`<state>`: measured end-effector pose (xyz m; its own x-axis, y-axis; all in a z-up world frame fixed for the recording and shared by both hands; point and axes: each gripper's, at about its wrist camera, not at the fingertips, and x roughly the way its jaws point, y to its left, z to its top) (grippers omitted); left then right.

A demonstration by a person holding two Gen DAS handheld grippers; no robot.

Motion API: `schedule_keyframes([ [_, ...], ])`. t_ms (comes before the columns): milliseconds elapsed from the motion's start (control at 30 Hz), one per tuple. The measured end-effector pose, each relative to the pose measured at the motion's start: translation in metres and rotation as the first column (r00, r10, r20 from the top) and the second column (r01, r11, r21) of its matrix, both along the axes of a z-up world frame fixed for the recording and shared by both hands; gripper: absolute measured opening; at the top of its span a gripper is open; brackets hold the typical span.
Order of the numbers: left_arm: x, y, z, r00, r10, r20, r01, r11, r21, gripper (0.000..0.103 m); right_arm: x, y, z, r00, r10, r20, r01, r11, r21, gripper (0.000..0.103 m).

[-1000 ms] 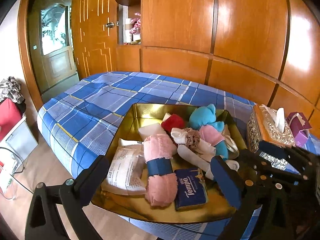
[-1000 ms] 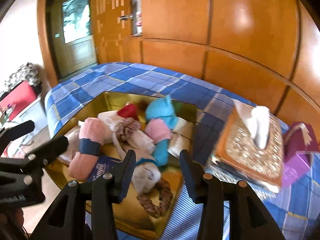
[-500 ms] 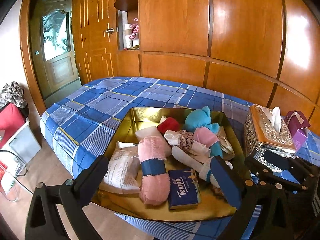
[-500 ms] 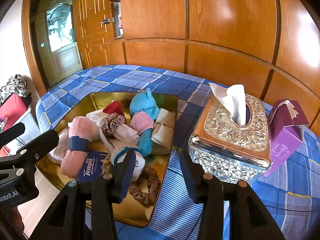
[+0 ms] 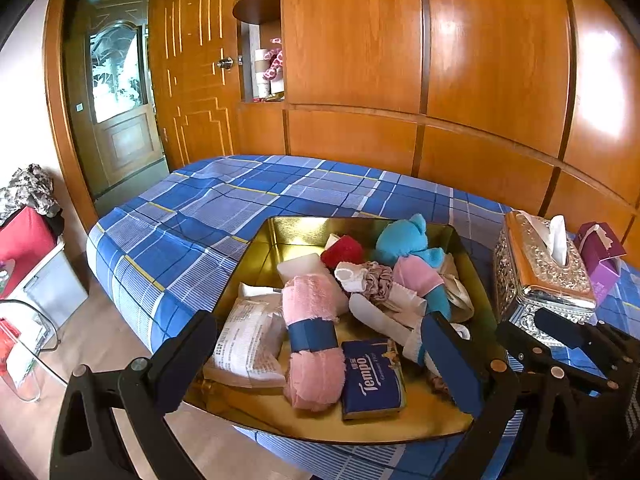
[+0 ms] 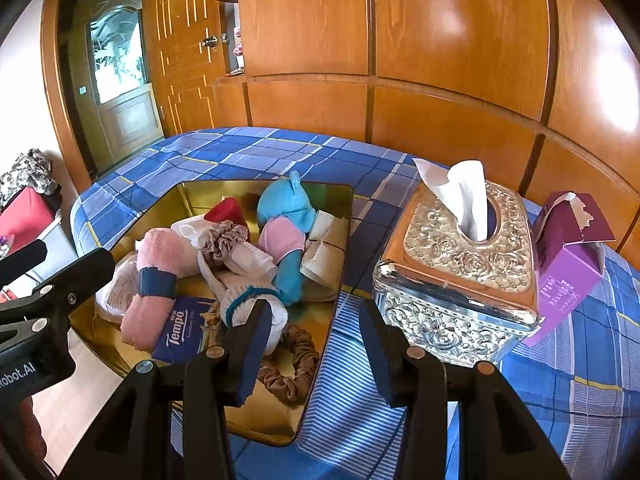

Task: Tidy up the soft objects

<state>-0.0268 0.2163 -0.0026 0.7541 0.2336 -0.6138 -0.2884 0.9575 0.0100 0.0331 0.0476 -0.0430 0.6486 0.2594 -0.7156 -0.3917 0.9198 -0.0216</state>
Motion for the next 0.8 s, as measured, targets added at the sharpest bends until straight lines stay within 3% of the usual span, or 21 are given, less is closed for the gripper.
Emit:
schedule_keyframes([
  [800,-0.0005,0.0020,-0.0020,1.000,0.018,-0.009,-0.018,1.000,-0.007,0.103,-0.0010,-0.0030,-0.0034,1.000,-0.019,-0.008,0.019,1.000,0.002,0.046],
])
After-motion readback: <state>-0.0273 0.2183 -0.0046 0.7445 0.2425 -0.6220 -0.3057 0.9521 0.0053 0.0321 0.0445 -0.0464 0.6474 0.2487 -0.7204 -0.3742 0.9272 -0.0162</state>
